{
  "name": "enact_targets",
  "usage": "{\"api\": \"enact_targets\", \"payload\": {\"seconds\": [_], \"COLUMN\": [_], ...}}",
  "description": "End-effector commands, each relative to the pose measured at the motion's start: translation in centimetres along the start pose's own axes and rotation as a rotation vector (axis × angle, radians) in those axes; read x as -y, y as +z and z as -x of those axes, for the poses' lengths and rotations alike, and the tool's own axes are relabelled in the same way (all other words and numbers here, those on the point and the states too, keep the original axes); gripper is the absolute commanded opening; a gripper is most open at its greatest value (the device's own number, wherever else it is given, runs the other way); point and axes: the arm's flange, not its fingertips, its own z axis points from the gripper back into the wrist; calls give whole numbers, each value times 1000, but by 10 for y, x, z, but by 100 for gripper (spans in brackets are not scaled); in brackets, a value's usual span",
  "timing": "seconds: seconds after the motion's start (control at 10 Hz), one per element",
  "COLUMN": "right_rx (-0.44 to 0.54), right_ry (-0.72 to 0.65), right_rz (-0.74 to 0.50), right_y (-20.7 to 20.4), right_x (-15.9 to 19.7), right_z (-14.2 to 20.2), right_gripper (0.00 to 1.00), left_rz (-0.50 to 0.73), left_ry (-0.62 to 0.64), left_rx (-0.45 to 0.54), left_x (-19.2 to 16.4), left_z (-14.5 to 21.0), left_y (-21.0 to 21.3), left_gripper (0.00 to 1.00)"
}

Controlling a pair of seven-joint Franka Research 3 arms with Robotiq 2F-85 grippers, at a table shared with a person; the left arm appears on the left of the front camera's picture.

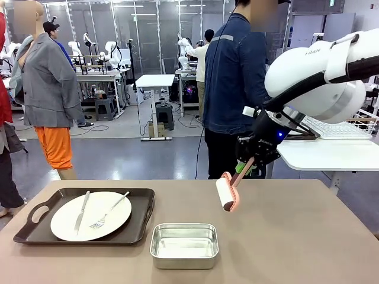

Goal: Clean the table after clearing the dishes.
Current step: When the left (or right) Handle tray is removed, use the left hand (or right hand) to clean the left (or right) side of the table with the Lint Roller.

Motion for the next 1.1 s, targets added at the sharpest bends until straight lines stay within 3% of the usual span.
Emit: {"api": "enact_targets", "payload": {"seconds": [0.0,0.1,0.2,0.5,1.0], "right_rx": [-15,-15,-7,-41,-25], "right_ry": [20,20,6,-131,-171], "right_rz": [-7,-7,-4,-196,-293], "right_y": [7,7,3,-31,-85], "right_x": [-4,-4,-3,47,99], "right_z": [-2,-2,-1,-1,-4], "right_gripper": [0,0,21,21,21], "left_rz": [12,12,12,12,12], "left_ry": [-8,-8,-8,-8,-8], "left_rx": [4,4,4,4,4], "left_x": [1,1,1,1,1], "left_z": [2,2,2,2,2], "left_y": [3,3,3,3,3], "left_gripper": [100,100,100,100,100]}}
